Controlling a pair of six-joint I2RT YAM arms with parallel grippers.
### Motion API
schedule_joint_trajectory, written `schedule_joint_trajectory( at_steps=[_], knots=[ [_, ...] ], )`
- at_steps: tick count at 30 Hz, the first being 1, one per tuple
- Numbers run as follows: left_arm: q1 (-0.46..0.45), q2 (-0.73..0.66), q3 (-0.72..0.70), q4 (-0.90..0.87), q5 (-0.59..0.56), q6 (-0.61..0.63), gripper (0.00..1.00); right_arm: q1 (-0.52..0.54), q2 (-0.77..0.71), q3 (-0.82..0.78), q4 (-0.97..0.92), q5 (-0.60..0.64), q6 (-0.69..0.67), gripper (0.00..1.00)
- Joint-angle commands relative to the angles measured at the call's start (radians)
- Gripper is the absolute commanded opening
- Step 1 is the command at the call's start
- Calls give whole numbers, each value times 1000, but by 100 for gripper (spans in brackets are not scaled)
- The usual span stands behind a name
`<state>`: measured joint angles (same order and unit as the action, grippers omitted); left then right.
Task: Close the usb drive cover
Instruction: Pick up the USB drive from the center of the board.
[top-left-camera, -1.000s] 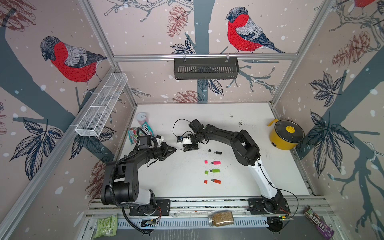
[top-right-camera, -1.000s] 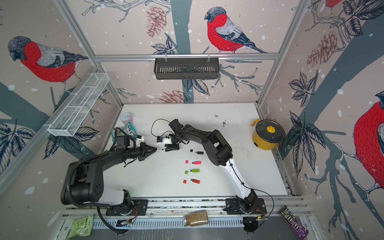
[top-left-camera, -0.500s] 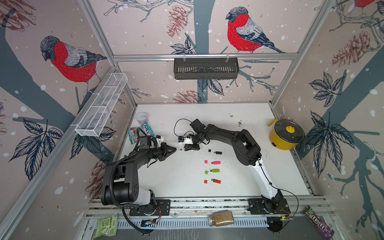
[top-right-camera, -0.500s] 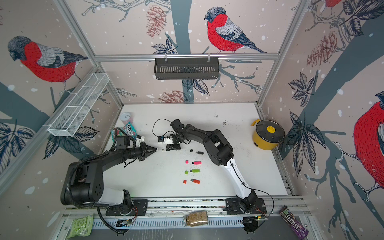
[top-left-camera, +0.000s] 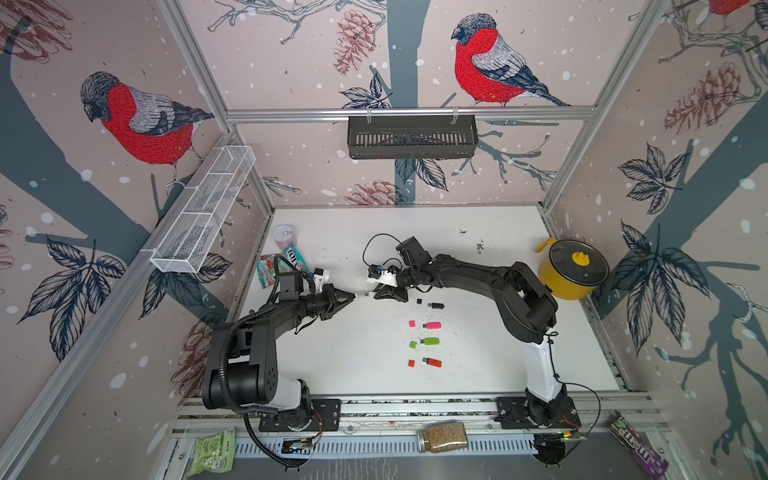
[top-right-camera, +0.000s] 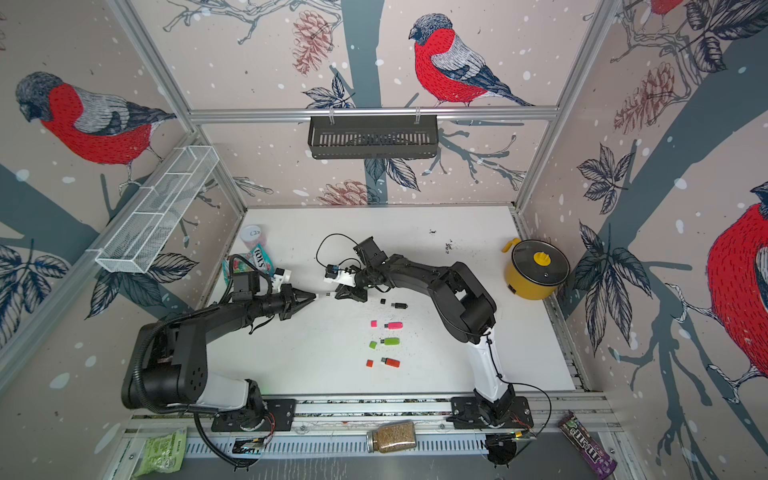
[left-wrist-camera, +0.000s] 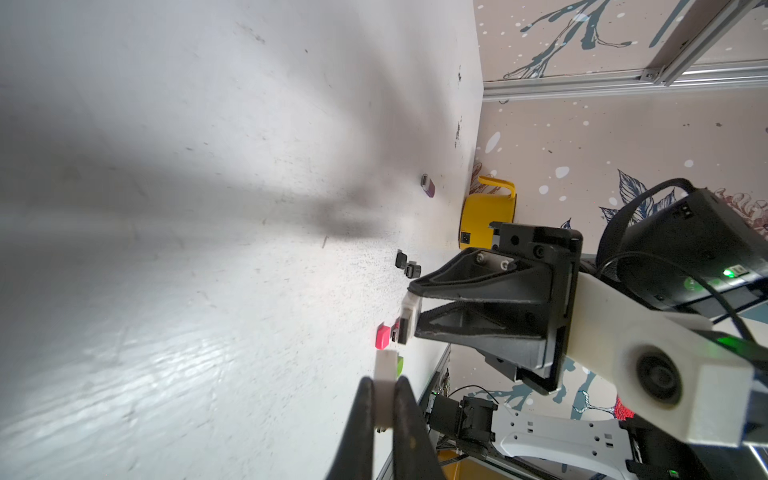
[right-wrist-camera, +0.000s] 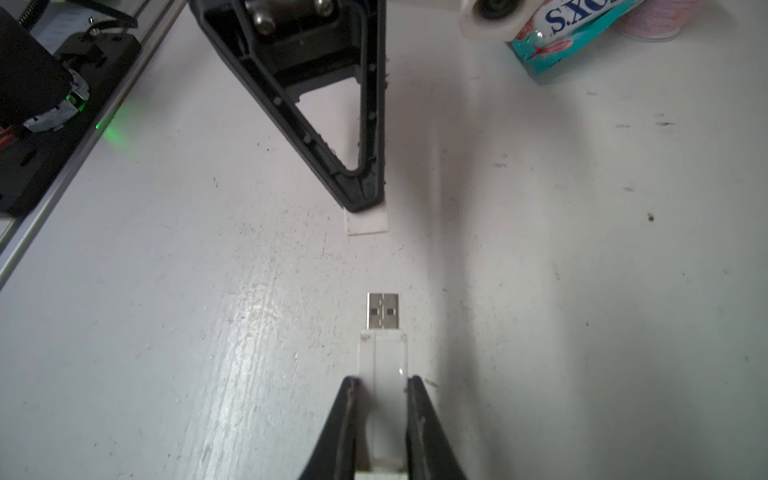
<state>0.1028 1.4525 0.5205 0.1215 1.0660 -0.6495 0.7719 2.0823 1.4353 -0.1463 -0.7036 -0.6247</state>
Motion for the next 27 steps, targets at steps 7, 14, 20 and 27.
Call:
schedule_joint_trajectory(
  at_steps=[7,14,20,27],
  knots=[
    [-12,3,3,34,35,3,4,12,-10,-1,88,-51,42,11],
    [-13,-15,7,49,42,-11,4,20,4,1,85,-51,46,11],
    [-15,-20,6,48,38,-13,4,22,3,-5,96,-45,50,11],
    [-15,-33,7,36,25,-6,3,8,-15,-41,139,-30,83,11]
  ],
)
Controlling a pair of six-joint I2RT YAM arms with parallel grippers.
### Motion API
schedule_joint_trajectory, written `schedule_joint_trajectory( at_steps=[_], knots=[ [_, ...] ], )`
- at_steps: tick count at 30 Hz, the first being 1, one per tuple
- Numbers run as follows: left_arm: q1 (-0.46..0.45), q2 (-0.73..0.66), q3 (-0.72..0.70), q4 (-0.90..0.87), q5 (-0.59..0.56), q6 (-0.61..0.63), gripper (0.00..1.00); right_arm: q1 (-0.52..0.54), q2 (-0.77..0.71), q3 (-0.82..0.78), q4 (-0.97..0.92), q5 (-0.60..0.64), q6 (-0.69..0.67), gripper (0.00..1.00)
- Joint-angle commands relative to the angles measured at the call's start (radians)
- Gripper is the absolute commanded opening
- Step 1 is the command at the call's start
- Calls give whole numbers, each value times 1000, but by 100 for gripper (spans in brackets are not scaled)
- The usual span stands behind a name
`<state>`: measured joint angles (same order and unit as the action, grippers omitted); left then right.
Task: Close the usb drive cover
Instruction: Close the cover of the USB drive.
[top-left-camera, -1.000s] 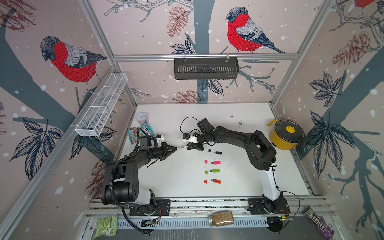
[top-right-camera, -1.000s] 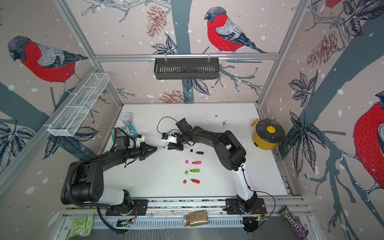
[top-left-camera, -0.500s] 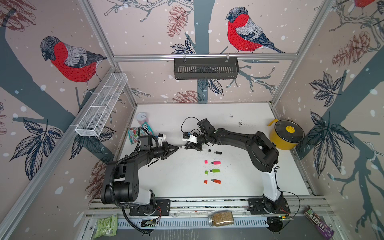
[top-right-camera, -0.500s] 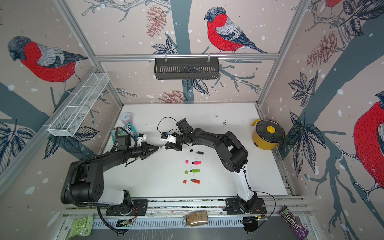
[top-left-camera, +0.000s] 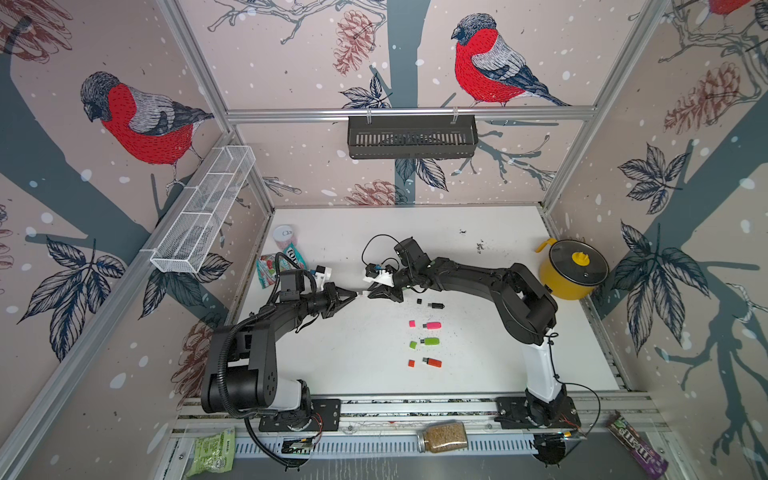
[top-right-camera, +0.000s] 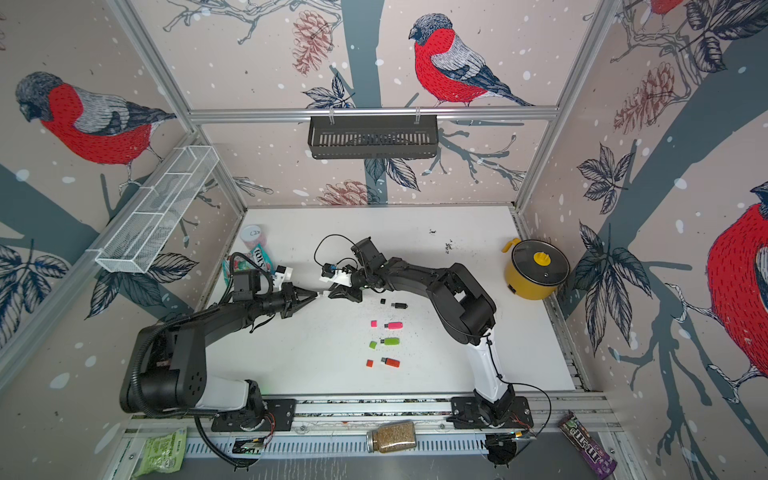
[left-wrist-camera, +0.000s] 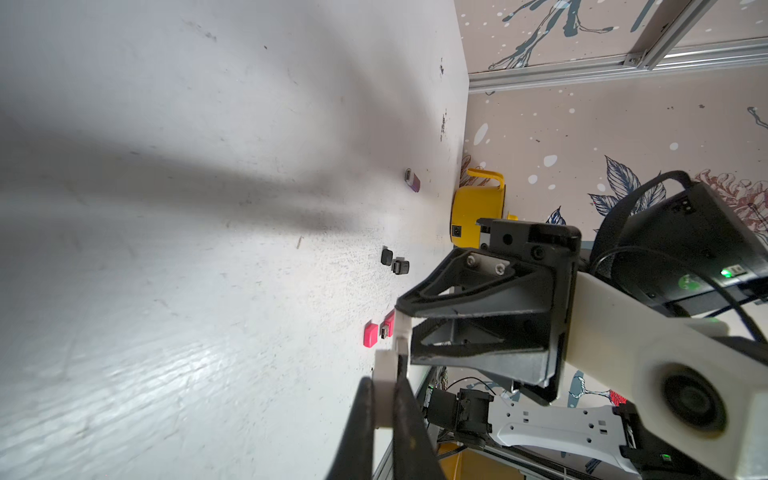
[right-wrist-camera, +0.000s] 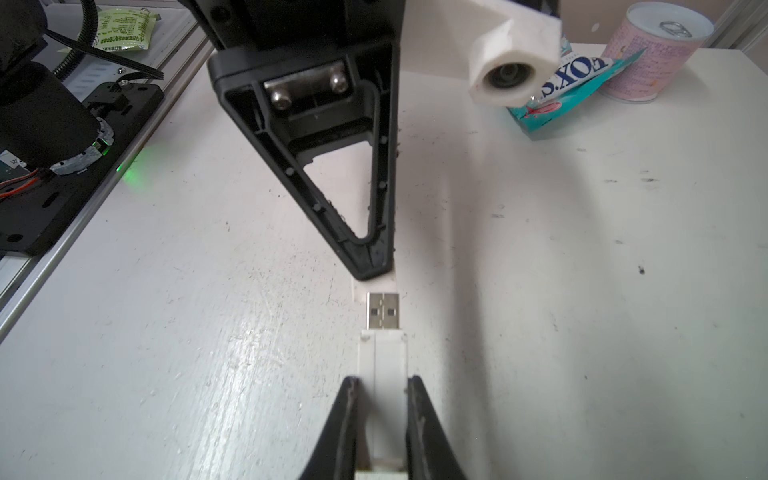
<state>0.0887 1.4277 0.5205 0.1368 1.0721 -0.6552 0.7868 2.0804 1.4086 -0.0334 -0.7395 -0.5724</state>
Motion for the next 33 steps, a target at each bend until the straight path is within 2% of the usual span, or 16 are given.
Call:
schedule_joint_trajectory(
  at_steps=[1,16,19,28,33],
  knots=[
    [0,-10,7,18,16,4,3,-10,-19,-25,40,5,40,11],
    [-2,-12,1,31,12,-5,3,17,-23,-33,58,-20,49,11],
    [-3,-12,0,31,14,-5,3,16,-32,-49,108,-28,80,11],
    [-8,-7,-4,23,26,2,3,9,-46,-62,148,15,89,11],
    [-11,-5,-7,28,28,2,3,16,-49,-59,161,-2,94,11]
  ],
)
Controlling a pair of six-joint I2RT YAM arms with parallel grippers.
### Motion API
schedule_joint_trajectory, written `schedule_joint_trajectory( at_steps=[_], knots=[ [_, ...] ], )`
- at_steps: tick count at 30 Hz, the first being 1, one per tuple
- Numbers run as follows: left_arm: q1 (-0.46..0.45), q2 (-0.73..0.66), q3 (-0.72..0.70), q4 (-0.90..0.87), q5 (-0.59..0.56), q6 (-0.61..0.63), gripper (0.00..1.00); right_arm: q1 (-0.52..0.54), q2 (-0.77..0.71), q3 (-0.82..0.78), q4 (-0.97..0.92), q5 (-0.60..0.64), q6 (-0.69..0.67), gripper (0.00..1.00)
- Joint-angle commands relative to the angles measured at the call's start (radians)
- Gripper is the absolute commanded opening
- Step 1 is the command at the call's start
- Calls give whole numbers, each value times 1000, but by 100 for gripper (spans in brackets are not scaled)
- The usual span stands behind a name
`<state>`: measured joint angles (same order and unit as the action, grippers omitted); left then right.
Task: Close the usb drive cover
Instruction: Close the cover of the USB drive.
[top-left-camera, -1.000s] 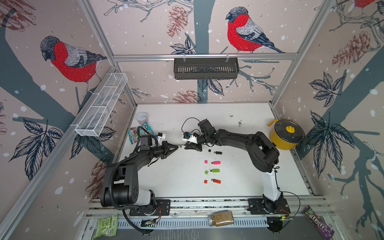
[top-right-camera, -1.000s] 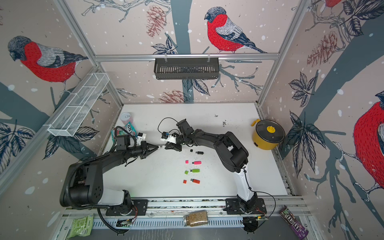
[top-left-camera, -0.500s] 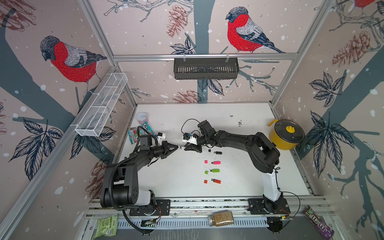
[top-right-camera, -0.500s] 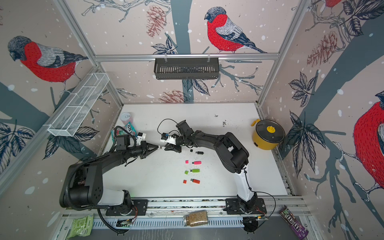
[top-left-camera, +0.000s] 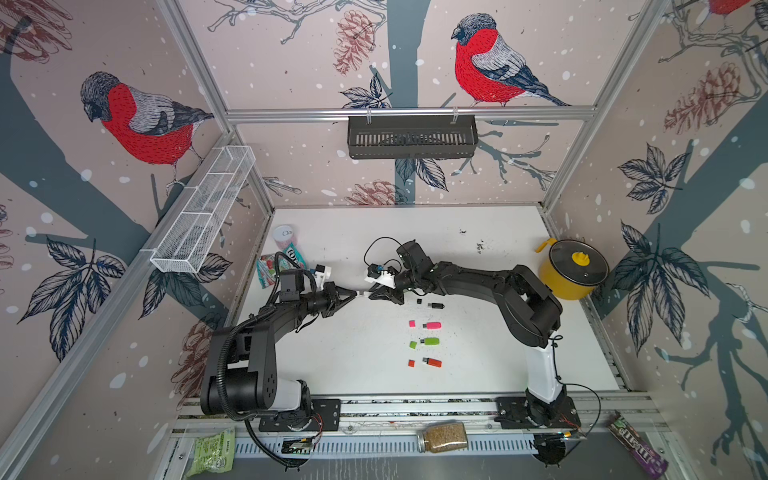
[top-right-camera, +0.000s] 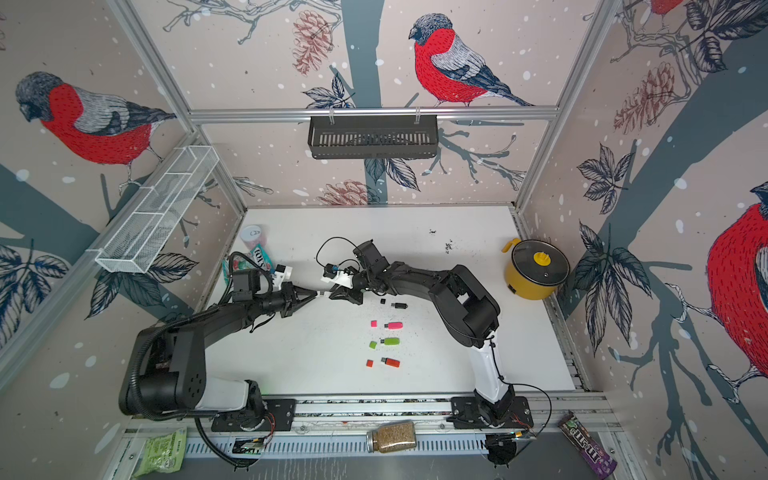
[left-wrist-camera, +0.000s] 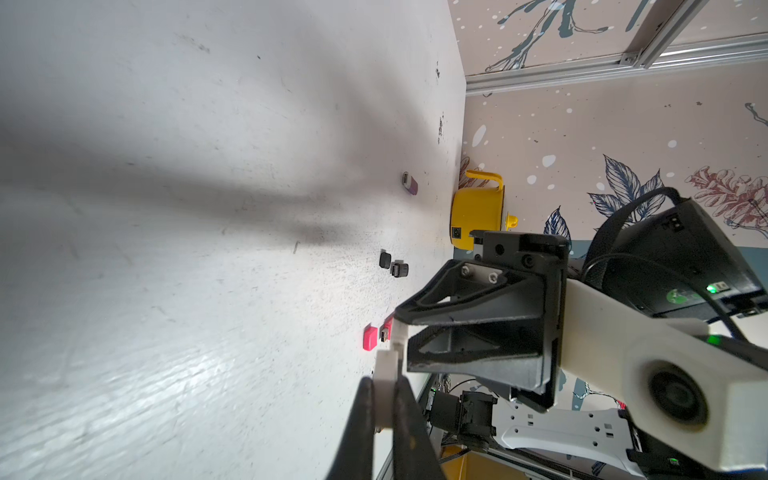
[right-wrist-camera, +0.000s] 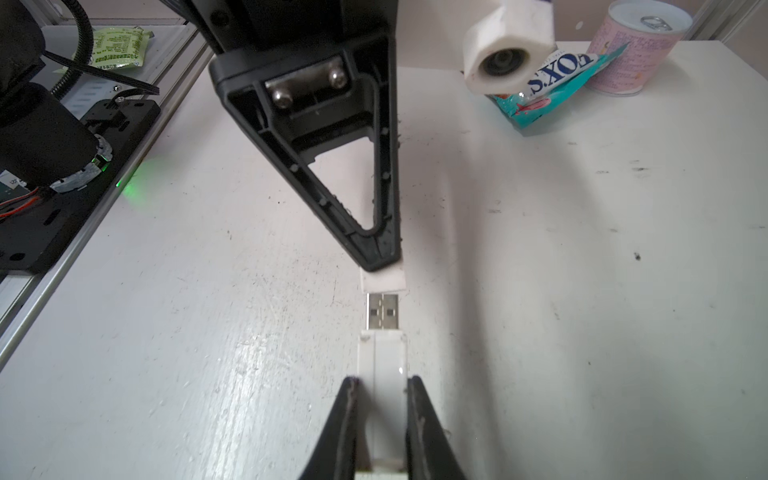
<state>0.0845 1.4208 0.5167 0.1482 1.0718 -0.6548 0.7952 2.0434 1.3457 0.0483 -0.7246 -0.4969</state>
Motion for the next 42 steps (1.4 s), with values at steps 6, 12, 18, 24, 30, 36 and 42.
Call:
schedule_joint_trajectory(
  at_steps=[6,12,18,24,30,36,42],
  knots=[
    [-11,-5,-2,30,34,-14,3,27,16,33,55,-24,14,11],
    [-12,-25,5,12,22,-10,3,5,4,4,92,-13,48,11],
    [-11,-26,11,1,13,-2,3,-27,-32,-38,84,1,40,11],
    [-12,-26,14,28,16,-26,2,-19,-32,-42,62,1,22,11],
    [-13,-30,27,16,20,-23,2,-12,-18,-30,61,2,24,11],
    [-14,-19,25,12,17,-18,2,-10,-19,-20,54,-5,20,11],
    [-17,-14,19,20,13,-19,2,2,-13,-11,42,-13,17,11]
  ],
)
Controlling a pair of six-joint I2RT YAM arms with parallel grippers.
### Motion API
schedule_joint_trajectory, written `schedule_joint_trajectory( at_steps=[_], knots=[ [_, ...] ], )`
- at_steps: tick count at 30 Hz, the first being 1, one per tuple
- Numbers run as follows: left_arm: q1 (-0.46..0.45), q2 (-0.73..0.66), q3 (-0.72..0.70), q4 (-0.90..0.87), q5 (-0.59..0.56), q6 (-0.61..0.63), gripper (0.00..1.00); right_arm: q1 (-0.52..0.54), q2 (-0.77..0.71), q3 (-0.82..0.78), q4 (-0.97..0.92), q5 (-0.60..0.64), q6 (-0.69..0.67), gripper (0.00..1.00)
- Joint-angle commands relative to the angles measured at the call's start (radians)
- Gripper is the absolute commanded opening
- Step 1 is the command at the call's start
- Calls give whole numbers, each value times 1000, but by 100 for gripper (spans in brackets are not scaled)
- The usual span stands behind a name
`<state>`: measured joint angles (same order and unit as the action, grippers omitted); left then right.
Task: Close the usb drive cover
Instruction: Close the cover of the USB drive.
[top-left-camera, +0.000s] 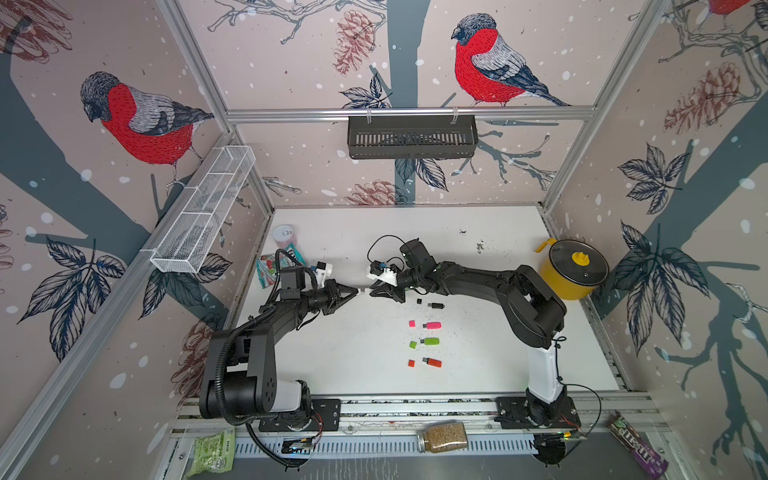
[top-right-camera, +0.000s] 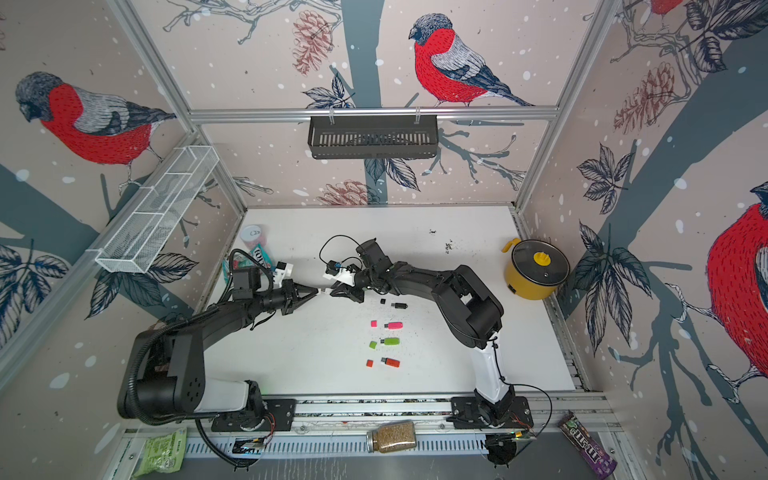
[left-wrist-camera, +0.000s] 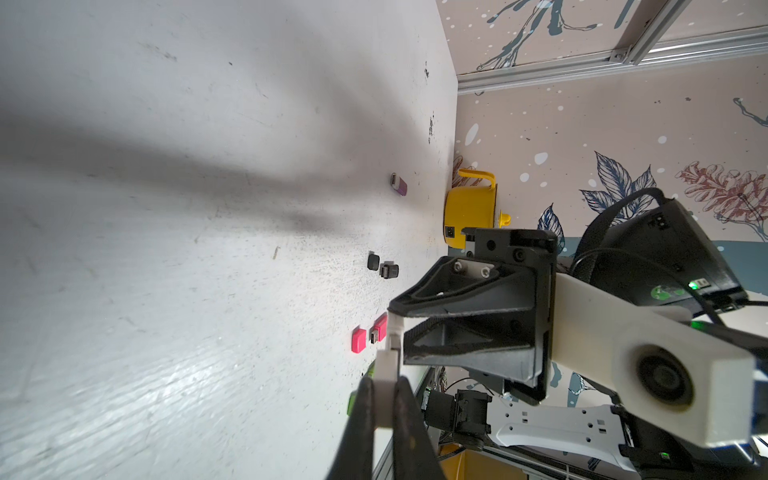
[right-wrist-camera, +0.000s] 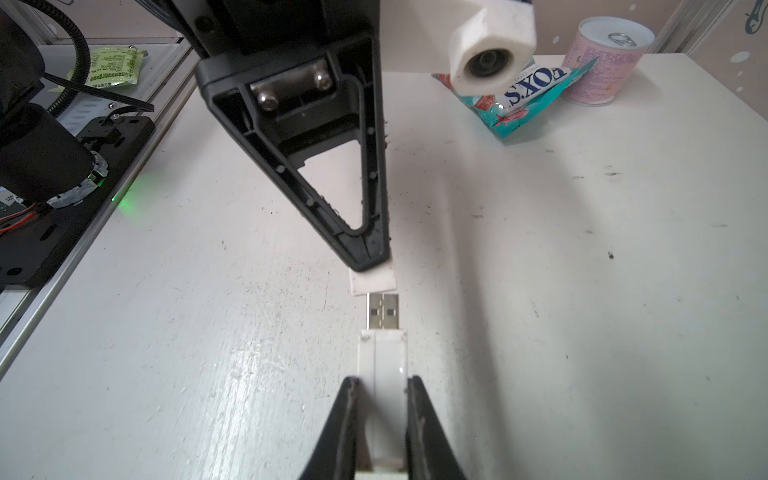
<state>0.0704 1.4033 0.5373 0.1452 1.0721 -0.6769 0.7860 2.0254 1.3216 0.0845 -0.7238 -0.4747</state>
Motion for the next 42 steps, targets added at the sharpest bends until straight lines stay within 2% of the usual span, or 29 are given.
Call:
schedule_joint_trajectory(
  at_steps=[1,13,30,42],
  knots=[
    [-1,2,-4,27,11,1,2,14,8,14,2,-13,-5,11],
    [-3,6,-13,31,9,3,2,18,-10,-5,44,-21,0,11],
    [-59,30,-4,25,63,20,1,1,23,67,-57,-92,-257,10],
    [-88,34,-4,40,63,17,1,2,16,79,3,-143,-232,10]
  ],
)
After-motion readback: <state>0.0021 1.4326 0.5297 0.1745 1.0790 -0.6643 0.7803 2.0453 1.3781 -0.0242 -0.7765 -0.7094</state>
